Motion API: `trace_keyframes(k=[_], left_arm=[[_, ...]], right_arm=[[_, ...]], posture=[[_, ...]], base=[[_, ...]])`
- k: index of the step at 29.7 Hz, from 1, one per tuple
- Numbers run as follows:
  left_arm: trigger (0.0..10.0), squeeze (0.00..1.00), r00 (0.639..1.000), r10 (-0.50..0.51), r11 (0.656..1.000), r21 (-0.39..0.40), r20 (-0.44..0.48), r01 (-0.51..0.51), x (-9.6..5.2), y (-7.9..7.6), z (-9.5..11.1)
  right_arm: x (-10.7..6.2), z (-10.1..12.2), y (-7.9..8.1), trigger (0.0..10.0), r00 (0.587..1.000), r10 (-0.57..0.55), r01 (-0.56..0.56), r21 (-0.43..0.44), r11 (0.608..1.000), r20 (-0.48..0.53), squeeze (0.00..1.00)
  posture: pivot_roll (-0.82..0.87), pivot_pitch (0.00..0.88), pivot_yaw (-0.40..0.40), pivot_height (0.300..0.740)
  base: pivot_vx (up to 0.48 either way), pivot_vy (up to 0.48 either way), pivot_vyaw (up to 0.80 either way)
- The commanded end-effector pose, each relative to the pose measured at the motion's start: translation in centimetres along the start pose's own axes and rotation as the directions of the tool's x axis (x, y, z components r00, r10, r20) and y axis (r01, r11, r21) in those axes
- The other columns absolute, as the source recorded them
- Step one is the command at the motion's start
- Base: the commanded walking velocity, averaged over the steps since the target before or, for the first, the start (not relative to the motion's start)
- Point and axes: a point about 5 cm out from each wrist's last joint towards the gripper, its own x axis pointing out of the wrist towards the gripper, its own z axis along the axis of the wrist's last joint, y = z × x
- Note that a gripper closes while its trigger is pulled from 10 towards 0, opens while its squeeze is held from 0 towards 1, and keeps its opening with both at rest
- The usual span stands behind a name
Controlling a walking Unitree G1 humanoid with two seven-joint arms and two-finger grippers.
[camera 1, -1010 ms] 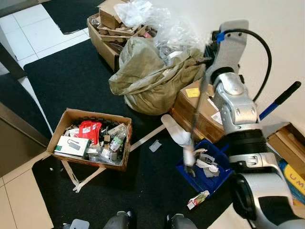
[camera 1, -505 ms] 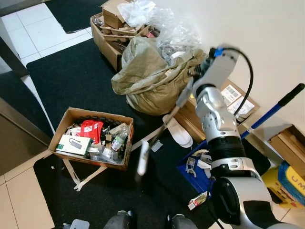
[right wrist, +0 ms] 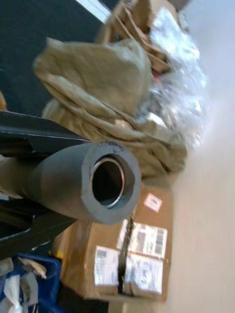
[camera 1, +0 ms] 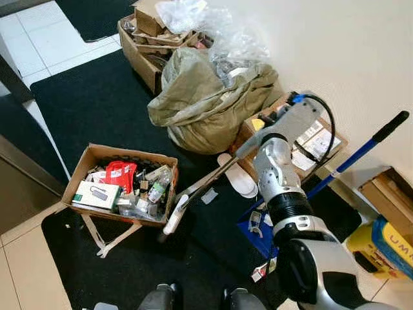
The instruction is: Sweep floor
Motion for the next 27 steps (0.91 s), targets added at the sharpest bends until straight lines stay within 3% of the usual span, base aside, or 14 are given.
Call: trace_keyframes(k=[1, 3, 7, 17, 21, 27], left_arm=[[10.0, 0.00, 0.998, -0.026, 1.000, -0.004, -0.053, 0.026, -0.7, -0.7, -1.9], [10.0, 0.00, 0.998, -0.031, 1.000, -0.003, -0.052, 0.030, -0.8, -0.9, -2.0], [10.0, 0.00, 0.998, -0.033, 0.999, -0.002, -0.049, 0.033, -0.8, -0.9, -2.1], [10.0, 0.00, 0.999, -0.035, 0.999, 0.004, -0.037, 0.035, -1.0, -0.8, -2.2], [10.0, 0.00, 0.999, -0.036, 0.999, 0.009, -0.032, 0.037, -1.2, -0.7, -2.4], [10.0, 0.00, 0.999, -0.038, 0.999, 0.014, -0.027, 0.039, -1.5, -0.7, -2.8]], right_arm=[[0.3, 1.6, -0.2, 10.0, 0.989, -0.050, 0.053, -0.016, 0.998, 0.137, 0.00], [0.1, 2.3, -0.1, 10.0, 0.967, -0.056, 0.078, -0.079, 0.994, 0.249, 0.00], [0.0, 2.3, 0.2, 10.0, 0.960, -0.039, 0.072, -0.108, 0.992, 0.279, 0.00], [0.0, 1.8, -0.2, 10.0, 0.962, -0.078, 0.086, -0.019, 0.996, 0.260, 0.00], [0.3, 2.4, 0.0, 10.0, 0.959, -0.094, 0.083, 0.053, 0.995, 0.266, 0.00], [0.5, 3.3, 0.5, 10.0, 0.956, -0.092, 0.071, 0.083, 0.994, 0.278, 0.00]], posture=[[0.04, 0.376, -0.011, 0.740], [0.04, 0.383, -0.010, 0.740], [0.04, 0.390, -0.010, 0.740], [0.05, 0.405, -0.006, 0.740], [0.06, 0.422, -0.004, 0.740], [0.07, 0.439, -0.003, 0.740]], base=[[0.000, 0.000, 0.00], [0.000, 0.000, 0.00], [0.000, 0.000, 0.00], [0.000, 0.000, 0.00], [0.000, 0.000, 0.00], [0.000, 0.000, 0.00]])
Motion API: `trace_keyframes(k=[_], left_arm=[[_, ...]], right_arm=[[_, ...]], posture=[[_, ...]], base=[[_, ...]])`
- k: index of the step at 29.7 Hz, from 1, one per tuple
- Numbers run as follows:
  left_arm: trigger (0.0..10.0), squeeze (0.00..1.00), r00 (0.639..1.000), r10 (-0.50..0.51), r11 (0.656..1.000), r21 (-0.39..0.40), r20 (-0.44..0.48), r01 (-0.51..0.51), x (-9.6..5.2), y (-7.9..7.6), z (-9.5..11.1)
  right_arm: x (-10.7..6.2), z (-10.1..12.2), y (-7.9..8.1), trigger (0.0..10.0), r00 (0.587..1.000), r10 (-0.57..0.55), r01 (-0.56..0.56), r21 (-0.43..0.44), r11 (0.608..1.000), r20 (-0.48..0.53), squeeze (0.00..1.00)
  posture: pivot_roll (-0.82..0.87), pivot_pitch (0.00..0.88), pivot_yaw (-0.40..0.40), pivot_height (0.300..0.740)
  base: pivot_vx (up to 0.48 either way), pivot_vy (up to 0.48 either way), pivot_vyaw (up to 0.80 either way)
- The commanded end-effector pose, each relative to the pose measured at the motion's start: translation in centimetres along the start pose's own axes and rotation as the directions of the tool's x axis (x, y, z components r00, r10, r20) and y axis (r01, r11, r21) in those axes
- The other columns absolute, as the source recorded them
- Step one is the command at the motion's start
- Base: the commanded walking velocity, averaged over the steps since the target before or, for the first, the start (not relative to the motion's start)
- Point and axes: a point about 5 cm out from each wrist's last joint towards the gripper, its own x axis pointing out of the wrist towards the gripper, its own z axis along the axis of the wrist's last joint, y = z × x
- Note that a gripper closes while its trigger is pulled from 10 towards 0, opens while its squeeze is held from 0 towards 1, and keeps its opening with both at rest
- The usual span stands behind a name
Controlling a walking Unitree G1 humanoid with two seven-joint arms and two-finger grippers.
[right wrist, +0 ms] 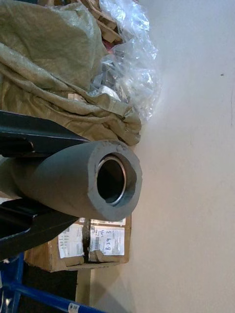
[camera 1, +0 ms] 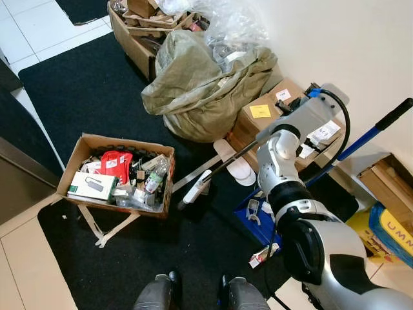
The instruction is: Sweep floor
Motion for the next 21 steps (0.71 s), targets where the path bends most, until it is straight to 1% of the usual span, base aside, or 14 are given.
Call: trace_keyframes(k=[1, 7, 13, 14, 16, 17, 18, 21], left_arm=[[10.0, 0.00, 0.999, -0.008, 1.000, 0.007, -0.052, 0.008, -0.9, 0.0, -1.9], [10.0, 0.00, 0.999, -0.009, 1.000, 0.012, -0.039, 0.009, -1.1, 0.2, -2.0], [10.0, 0.00, 1.000, -0.001, 1.000, 0.015, -0.012, 0.001, -1.4, 0.6, -2.0], [10.0, 0.00, 1.000, 0.001, 1.000, 0.018, -0.003, -0.001, -1.5, 0.8, -2.0], [10.0, 0.00, 1.000, 0.001, 1.000, 0.018, -0.003, -0.001, -1.5, 0.8, -2.0], [10.0, 0.00, 1.000, 0.001, 1.000, 0.021, 0.005, -0.001, -1.5, 0.9, -1.9], [10.0, 0.00, 1.000, 0.001, 1.000, 0.024, 0.013, -0.001, -1.4, 1.0, -1.6], [10.0, 0.00, 1.000, 0.001, 1.000, 0.024, 0.013, -0.001, -1.4, 1.0, -1.6]], right_arm=[[0.3, 0.7, 0.0, 10.0, 0.999, -0.015, 0.013, 0.043, 0.999, 0.034, 0.00], [0.2, 0.5, 0.1, 10.0, 1.000, -0.007, 0.006, 0.044, 0.999, 0.025, 0.00], [-0.2, -0.2, 0.0, 10.0, 1.000, -0.002, 0.002, 0.035, 0.999, 0.000, 0.00], [-0.2, -0.5, -0.1, 10.0, 1.000, -0.004, 0.004, 0.005, 1.000, -0.004, 0.00], [-0.2, -0.5, -0.1, 10.0, 1.000, -0.004, 0.004, 0.005, 1.000, -0.004, 0.00], [-0.3, -0.6, -0.2, 10.0, 1.000, -0.011, 0.010, -0.030, 0.999, -0.005, 0.00], [-0.3, -1.0, -0.6, 10.0, 1.000, -0.025, 0.023, -0.105, 0.994, -0.011, 0.00], [-0.3, -1.0, -0.6, 10.0, 1.000, -0.025, 0.023, -0.105, 0.994, -0.011, 0.00]], posture=[[0.08, 0.446, -0.003, 0.740], [0.10, 0.466, 0.000, 0.740], [0.14, 0.490, 0.006, 0.740], [0.14, 0.494, 0.007, 0.740], [0.14, 0.494, 0.007, 0.740], [0.13, 0.492, 0.007, 0.740], [0.12, 0.488, 0.007, 0.740], [0.12, 0.488, 0.007, 0.740]], base=[[0.000, 0.000, 0.00], [0.000, 0.000, 0.00], [0.000, 0.000, 0.00], [0.000, 0.000, 0.00], [0.000, 0.000, 0.00], [0.000, 0.000, 0.00], [0.000, 0.000, 0.00], [0.000, 0.000, 0.00]])
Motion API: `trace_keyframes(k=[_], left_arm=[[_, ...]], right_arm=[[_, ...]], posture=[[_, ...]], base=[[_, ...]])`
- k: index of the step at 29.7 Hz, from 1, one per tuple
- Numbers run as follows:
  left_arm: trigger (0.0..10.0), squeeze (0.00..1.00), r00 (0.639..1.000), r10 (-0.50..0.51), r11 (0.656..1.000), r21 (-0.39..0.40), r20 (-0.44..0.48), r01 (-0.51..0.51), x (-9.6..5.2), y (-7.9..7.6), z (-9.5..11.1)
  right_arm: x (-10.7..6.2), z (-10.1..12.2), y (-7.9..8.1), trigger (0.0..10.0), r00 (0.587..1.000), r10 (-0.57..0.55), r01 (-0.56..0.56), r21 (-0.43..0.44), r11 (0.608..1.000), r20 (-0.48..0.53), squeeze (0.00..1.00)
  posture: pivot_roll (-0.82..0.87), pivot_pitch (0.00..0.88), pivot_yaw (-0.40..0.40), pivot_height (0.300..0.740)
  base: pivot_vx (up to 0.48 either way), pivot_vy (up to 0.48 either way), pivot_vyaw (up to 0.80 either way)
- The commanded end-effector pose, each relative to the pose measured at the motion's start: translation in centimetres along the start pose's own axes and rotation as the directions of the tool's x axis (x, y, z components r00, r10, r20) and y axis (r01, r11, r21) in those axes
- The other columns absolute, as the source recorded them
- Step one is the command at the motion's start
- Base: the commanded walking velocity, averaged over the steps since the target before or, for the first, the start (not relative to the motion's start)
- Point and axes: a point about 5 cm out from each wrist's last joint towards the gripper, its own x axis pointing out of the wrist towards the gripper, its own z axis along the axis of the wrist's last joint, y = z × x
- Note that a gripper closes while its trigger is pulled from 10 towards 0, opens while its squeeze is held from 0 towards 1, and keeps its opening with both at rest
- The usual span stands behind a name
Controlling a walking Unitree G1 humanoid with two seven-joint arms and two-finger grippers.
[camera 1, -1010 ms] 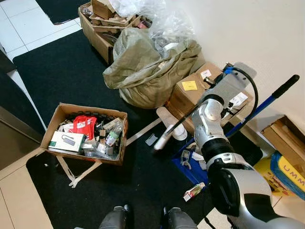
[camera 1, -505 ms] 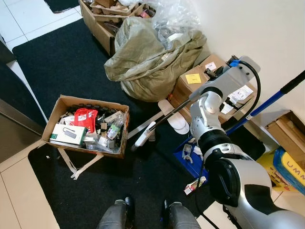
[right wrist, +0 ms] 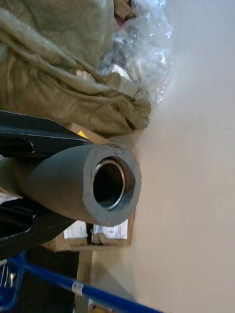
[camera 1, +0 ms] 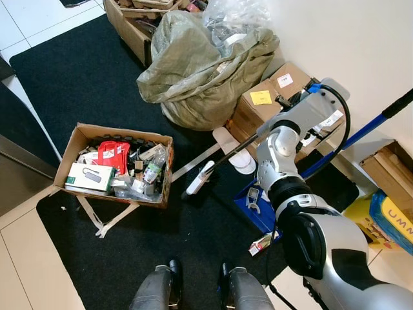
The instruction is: Sweep floor
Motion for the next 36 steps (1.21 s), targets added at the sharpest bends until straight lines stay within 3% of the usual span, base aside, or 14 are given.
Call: trace_keyframes(k=[1, 3, 5, 7, 9, 16, 26, 36], left_arm=[[10.0, 0.00, 0.998, -0.005, 1.000, 0.002, -0.068, 0.005, -1.0, 0.1, -2.0], [10.0, 0.00, 0.998, -0.008, 1.000, 0.008, -0.055, 0.009, -0.3, 0.1, -1.0], [10.0, 0.00, 0.998, -0.008, 1.000, 0.008, -0.055, 0.009, -0.3, 0.1, -1.0], [10.0, 0.00, 0.998, -0.011, 1.000, 0.009, -0.063, 0.011, 0.5, -0.3, -0.1], [10.0, 0.00, 0.998, -0.011, 1.000, 0.009, -0.070, 0.012, 0.8, -0.4, 0.2], [10.0, 0.00, 0.997, -0.009, 1.000, 0.008, -0.079, 0.010, 1.3, -0.4, 0.9], [10.0, 0.00, 0.995, -0.006, 1.000, -0.001, -0.098, 0.006, 1.9, -0.7, 1.5], [10.0, 0.00, 0.994, 0.002, 1.000, -0.001, -0.110, -0.002, 2.2, -0.4, 1.9]], right_arm=[[-0.3, -0.8, -0.2, 10.0, 1.000, -0.007, 0.006, -0.038, 0.999, -0.030, 0.00], [0.0, -2.1, -2.1, 10.0, 0.995, -0.054, 0.033, -0.240, 0.970, -0.079, 0.00], [0.0, -2.1, -2.1, 10.0, 0.995, -0.054, 0.033, -0.240, 0.970, -0.079, 0.00], [0.8, -2.3, -3.9, 10.0, 0.991, -0.088, 0.038, -0.405, 0.914, -0.106, 0.00], [1.1, -2.2, -4.4, 10.0, 0.989, -0.090, 0.030, -0.440, 0.898, -0.116, 0.00], [1.5, -2.2, -4.7, 10.0, 0.987, -0.061, -0.015, -0.455, 0.891, -0.152, 0.00], [1.0, -2.9, -3.0, 10.0, 0.952, 0.072, -0.186, -0.376, 0.908, -0.298, 0.00], [0.4, -4.0, -4.5, 10.0, 0.918, 0.135, -0.307, -0.451, 0.838, -0.373, 0.00]], posture=[[0.12, 0.488, 0.007, 0.740], [0.08, 0.431, -0.008, 0.740], [0.08, 0.431, -0.008, 0.740], [0.03, 0.379, -0.017, 0.740], [0.02, 0.356, -0.021, 0.740], [0.01, 0.324, -0.028, 0.740], [-0.03, 0.271, -0.035, 0.740], [-0.06, 0.259, -0.030, 0.740]], base=[[0.000, 0.000, 0.00], [0.000, 0.000, 0.00], [0.000, 0.000, 0.00], [0.000, 0.000, 0.00], [0.000, 0.000, 0.00], [0.000, 0.000, 0.00], [0.000, 0.000, 0.00], [0.000, 0.000, 0.00]])
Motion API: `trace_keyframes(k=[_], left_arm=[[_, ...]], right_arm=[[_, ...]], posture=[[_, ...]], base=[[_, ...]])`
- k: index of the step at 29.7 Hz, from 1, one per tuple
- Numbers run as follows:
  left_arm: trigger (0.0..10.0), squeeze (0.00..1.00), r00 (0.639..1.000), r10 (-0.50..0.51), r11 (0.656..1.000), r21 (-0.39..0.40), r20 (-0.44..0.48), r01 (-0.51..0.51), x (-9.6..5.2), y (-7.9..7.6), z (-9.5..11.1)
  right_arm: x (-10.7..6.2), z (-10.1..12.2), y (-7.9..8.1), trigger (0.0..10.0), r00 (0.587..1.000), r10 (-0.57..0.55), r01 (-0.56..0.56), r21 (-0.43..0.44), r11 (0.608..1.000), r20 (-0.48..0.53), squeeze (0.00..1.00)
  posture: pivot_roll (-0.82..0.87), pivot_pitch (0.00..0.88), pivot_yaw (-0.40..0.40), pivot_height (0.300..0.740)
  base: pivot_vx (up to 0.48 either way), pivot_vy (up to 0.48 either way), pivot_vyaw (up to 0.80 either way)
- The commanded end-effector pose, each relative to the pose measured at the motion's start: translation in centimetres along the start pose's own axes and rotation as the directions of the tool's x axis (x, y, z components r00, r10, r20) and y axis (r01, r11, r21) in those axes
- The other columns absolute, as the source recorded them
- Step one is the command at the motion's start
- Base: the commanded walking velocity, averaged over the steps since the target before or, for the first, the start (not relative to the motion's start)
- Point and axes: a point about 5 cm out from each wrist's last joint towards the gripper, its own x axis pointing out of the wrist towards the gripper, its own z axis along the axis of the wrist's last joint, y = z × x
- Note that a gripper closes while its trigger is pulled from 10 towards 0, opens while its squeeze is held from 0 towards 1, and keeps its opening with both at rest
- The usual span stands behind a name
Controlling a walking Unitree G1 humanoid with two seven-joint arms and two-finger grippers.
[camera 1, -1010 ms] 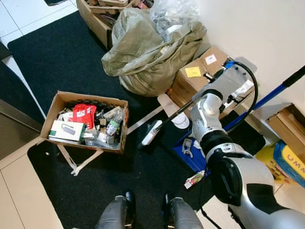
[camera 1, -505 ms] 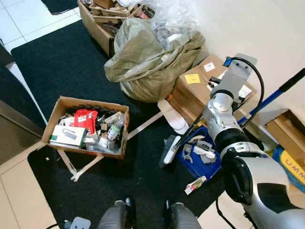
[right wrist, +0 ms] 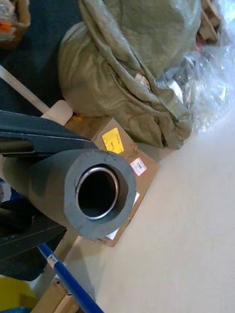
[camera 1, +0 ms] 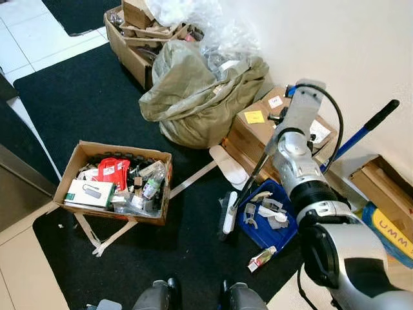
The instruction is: Sweep floor
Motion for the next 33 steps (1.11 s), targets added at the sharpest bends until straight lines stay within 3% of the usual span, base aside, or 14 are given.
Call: trace_keyframes(k=[1, 11, 19, 26, 29, 32, 33], left_arm=[[10.0, 0.00, 1.000, -0.011, 1.000, -0.002, 0.001, 0.011, 0.1, -0.5, 0.2], [10.0, 0.00, 1.000, -0.020, 1.000, 0.007, 0.001, 0.020, 0.3, -0.5, 0.7], [10.0, 0.00, 1.000, -0.023, 0.999, 0.022, -0.004, 0.023, 0.4, -0.2, 0.9], [10.0, 0.00, 1.000, -0.023, 0.999, 0.030, -0.007, 0.023, 0.4, 0.0, 0.9], [10.0, 0.00, 1.000, -0.022, 0.999, 0.035, -0.008, 0.022, 0.4, 0.2, 0.9], [10.0, 0.00, 1.000, -0.022, 0.999, 0.041, -0.010, 0.022, 0.4, 0.4, 0.9], [10.0, 0.00, 1.000, -0.022, 0.999, 0.041, -0.010, 0.022, 0.4, 0.4, 0.9]], right_arm=[[-0.6, -3.1, -1.1, 10.0, 0.992, -0.005, -0.007, -0.095, 0.995, -0.123, 0.00], [-2.1, -5.0, -1.2, 10.0, 0.967, 0.078, -0.093, -0.050, 0.994, -0.241, 0.00], [-3.1, -4.8, -2.0, 10.0, 0.941, 0.154, -0.154, 0.025, 0.988, -0.301, 0.00], [-3.7, -4.6, -2.3, 10.0, 0.927, 0.206, -0.209, 0.024, 0.978, -0.313, 0.00], [-4.2, -4.5, -2.4, 10.0, 0.910, 0.249, -0.253, 0.034, 0.967, -0.331, 0.00], [-5.2, -4.6, -2.3, 10.0, 0.843, 0.304, -0.297, 0.087, 0.951, -0.444, 0.00], [-5.2, -4.6, -2.3, 10.0, 0.843, 0.304, -0.297, 0.087, 0.951, -0.444, 0.00]], posture=[[-0.07, 0.258, -0.031, 0.740], [-0.09, 0.257, -0.021, 0.740], [-0.10, 0.251, -0.004, 0.740], [-0.10, 0.244, 0.005, 0.740], [-0.10, 0.241, 0.007, 0.740], [-0.10, 0.238, 0.012, 0.740], [-0.10, 0.238, 0.012, 0.740]], base=[[0.000, 0.000, 0.00], [0.000, 0.000, 0.00], [0.000, 0.000, 0.00], [0.000, 0.000, 0.00], [0.000, 0.000, 0.00], [0.000, 0.000, 0.00], [0.000, 0.000, 0.00]])
